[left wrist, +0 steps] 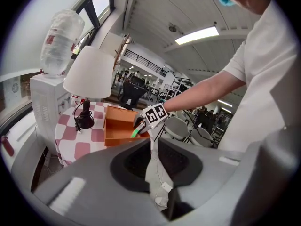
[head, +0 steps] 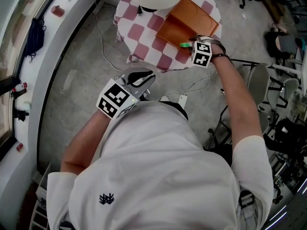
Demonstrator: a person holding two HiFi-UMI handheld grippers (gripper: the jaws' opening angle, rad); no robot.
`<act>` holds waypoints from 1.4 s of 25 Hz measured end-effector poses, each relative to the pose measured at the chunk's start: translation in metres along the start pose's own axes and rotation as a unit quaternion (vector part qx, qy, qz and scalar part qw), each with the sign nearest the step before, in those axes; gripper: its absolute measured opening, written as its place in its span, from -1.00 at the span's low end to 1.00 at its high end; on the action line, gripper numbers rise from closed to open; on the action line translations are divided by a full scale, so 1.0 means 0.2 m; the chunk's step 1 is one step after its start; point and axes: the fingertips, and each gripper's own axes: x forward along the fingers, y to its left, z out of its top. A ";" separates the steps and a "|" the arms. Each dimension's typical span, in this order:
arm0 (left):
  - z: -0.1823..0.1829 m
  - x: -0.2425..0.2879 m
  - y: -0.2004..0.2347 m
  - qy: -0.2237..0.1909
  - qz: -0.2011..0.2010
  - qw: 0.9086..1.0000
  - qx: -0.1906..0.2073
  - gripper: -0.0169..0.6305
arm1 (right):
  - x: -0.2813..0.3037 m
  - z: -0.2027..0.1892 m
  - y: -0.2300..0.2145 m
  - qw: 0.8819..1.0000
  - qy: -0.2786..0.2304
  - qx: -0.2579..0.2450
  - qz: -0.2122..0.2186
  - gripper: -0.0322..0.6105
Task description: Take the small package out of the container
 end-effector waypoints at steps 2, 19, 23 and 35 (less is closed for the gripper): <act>-0.01 -0.01 0.01 0.001 0.002 1.000 -0.004 -0.63 | 0.00 0.01 -0.01 1.000 0.000 0.005 -0.001 -0.50; -0.04 -0.02 -0.03 0.004 -0.020 1.000 0.005 -0.63 | -0.16 0.08 -0.06 0.993 -0.038 0.109 -0.022 -0.61; -0.04 -0.01 -0.08 0.002 -0.029 1.000 0.005 -0.63 | -0.27 0.07 -0.07 0.986 -0.052 0.153 -0.029 -0.61; -0.04 0.09 -0.33 0.004 -0.057 0.998 0.040 -0.64 | -0.74 0.10 0.15 0.959 -0.135 0.237 -0.070 -0.61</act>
